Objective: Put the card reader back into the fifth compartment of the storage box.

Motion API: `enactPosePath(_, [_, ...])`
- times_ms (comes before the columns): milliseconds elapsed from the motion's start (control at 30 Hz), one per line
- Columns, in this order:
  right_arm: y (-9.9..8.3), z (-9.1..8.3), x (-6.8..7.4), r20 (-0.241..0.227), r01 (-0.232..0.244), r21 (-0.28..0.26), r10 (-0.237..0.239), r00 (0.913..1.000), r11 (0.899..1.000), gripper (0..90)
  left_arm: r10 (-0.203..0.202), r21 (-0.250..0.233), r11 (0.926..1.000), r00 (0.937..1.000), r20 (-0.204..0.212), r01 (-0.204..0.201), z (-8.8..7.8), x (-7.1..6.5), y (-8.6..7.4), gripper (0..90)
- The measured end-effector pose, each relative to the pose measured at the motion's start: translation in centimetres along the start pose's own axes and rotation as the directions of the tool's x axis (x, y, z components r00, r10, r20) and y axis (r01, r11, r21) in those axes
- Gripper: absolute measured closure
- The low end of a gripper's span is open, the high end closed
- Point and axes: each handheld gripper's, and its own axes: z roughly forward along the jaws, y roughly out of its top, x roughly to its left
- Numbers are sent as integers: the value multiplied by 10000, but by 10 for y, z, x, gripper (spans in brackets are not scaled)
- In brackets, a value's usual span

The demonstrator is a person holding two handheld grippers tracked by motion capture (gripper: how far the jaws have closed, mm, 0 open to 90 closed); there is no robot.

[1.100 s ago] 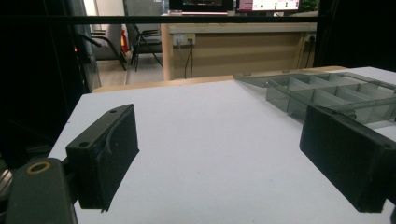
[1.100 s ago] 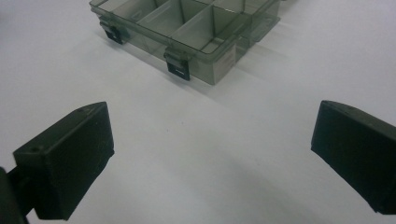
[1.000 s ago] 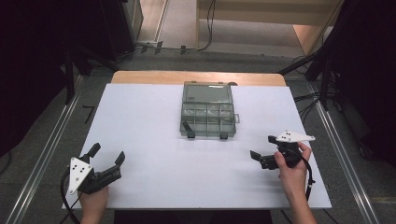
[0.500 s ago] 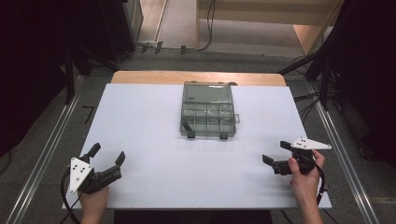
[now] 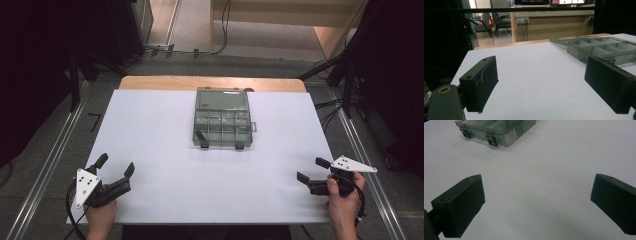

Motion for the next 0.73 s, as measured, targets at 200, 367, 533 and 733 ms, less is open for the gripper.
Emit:
enactPosePath(200, [-10,-9,-7,54,-12,-377,14,10000,9993,0,-47,-11,10000,10000,-3,47,0,0,0,116])
enactPosePath(367, [-16,-17,-11,1,-70,-1076,70,10000,9942,0,-167,-68,9998,9999,15,167,-1,2,0,116])
enactPosePath(533, [-18,-22,-13,116,-273,-1365,291,9995,9903,0,-145,-66,9999,9999,23,145,0,2,0,116])
enactPosePath(733, [-17,-20,-13,111,-295,-1303,312,9995,9910,0,-206,-77,9998,9998,31,206,-1,2,0,117])
